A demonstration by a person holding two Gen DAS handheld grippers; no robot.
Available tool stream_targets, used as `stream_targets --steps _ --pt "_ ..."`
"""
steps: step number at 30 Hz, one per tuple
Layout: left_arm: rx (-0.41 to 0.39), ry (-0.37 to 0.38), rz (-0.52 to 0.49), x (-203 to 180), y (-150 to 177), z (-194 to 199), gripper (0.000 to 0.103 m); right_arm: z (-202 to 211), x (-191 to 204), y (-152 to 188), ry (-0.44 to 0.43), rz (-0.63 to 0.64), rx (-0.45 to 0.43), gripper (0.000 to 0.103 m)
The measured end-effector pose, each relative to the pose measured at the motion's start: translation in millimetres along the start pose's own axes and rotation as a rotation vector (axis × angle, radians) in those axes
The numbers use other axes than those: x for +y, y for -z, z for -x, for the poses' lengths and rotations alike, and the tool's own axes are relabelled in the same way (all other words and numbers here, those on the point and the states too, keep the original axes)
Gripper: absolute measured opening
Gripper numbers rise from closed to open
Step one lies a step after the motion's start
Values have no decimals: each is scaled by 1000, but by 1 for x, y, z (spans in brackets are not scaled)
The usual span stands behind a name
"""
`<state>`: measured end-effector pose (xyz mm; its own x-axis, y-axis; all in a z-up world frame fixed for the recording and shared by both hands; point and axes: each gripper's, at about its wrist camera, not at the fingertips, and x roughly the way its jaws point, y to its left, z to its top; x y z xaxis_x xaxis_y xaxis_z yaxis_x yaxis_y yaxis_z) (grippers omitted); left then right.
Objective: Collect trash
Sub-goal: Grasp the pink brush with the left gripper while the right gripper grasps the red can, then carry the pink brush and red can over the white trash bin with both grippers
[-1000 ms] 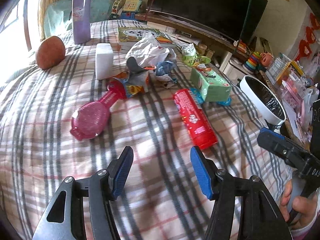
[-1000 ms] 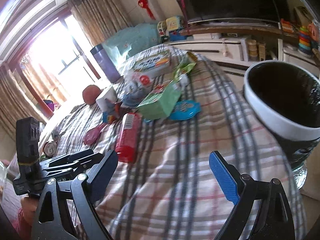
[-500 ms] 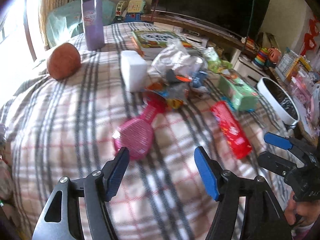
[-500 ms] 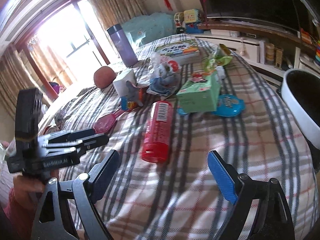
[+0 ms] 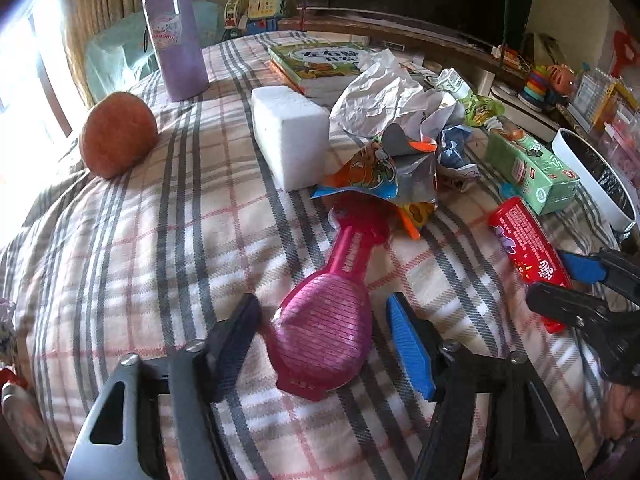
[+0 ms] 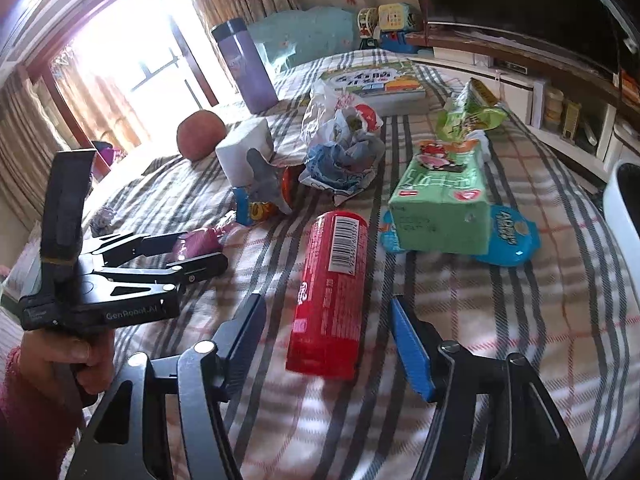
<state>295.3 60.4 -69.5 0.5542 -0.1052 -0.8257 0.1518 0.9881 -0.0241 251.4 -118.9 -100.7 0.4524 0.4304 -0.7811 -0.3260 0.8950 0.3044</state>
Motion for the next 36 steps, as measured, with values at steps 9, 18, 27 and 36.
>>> stream_targets --steps 9,18,27,36 --pt "-14 22 6 -11 13 14 46 3 -6 10 -21 -4 6 37" --pt "-16 159 27 -42 27 34 45 31 -28 27 -27 -57 -9 36" --pt "-19 245 7 -77 26 41 45 61 -54 40 3 -111 -45 36" --pt "-29 285 -12 -109 19 42 45 86 -89 48 29 -187 -91 36"
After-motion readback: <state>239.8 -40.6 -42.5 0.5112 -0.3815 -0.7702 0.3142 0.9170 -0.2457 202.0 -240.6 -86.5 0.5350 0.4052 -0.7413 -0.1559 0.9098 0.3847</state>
